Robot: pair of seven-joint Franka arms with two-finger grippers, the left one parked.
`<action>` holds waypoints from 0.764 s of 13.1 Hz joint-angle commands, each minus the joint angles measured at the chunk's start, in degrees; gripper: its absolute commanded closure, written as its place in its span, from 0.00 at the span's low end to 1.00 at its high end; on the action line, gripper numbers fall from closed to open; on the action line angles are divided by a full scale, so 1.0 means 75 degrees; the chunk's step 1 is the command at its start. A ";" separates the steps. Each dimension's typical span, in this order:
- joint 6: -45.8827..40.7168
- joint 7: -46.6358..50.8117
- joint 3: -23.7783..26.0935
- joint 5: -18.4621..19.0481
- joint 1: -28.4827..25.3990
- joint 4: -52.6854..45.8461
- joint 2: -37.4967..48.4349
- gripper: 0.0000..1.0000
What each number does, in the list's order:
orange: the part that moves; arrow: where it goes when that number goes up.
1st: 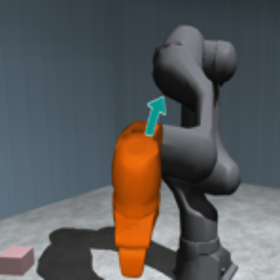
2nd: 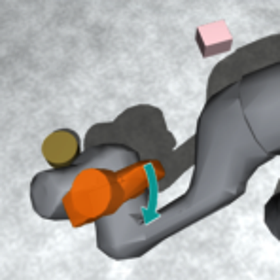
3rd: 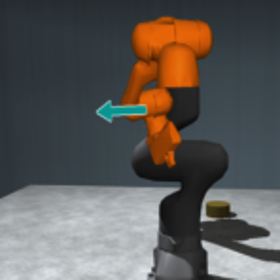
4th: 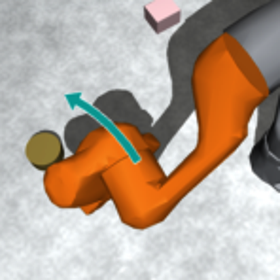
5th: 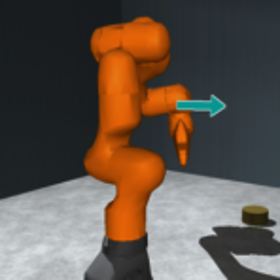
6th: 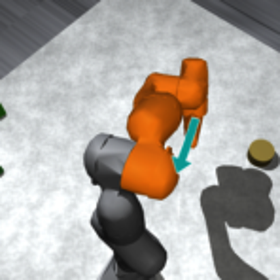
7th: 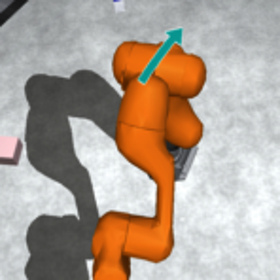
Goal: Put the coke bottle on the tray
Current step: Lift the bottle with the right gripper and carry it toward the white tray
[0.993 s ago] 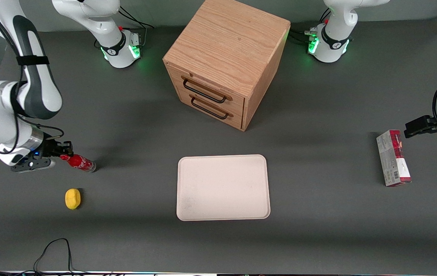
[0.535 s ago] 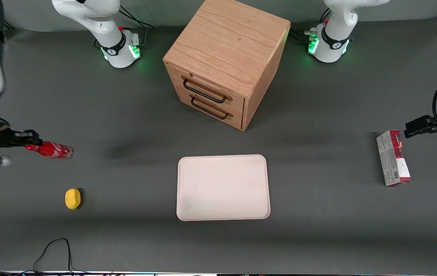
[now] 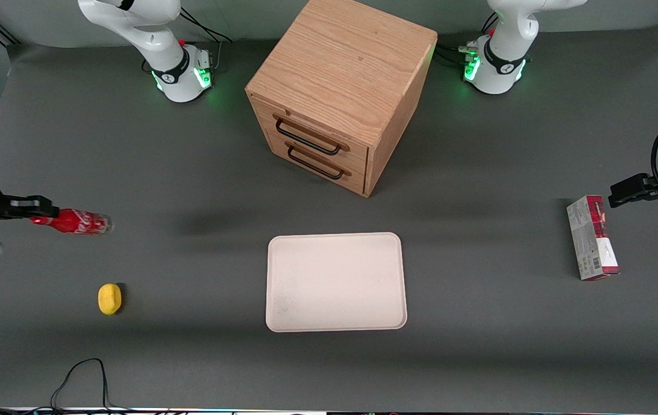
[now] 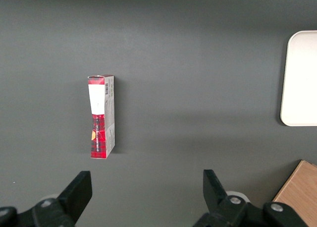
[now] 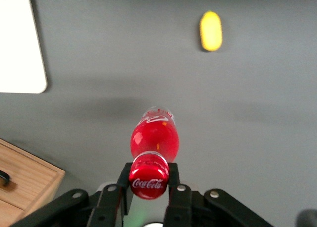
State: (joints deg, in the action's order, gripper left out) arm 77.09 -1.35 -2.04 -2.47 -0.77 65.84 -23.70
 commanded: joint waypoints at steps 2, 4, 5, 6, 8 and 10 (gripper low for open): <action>0.0032 0.2646 0.1135 -0.0081 -0.0423 -0.1779 -0.1500 1.00; 0.0966 0.3983 0.1478 -0.0081 -0.0890 -0.1923 -0.1982 1.00; 0.1435 0.4418 0.1467 -0.0058 -0.1264 -0.1923 -0.2228 1.00; 0.1892 0.4701 0.1409 -0.0034 -0.1581 -0.1934 -0.2497 1.00; 0.2900 0.4938 0.1373 0.0036 -0.1876 -0.1946 -0.2931 1.00; 0.3779 0.5206 0.1362 0.0409 -0.2169 -0.2074 -0.3481 1.00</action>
State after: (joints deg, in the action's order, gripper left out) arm 102.27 35.22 8.66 -1.53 -15.73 55.21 -45.49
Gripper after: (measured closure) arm 0.692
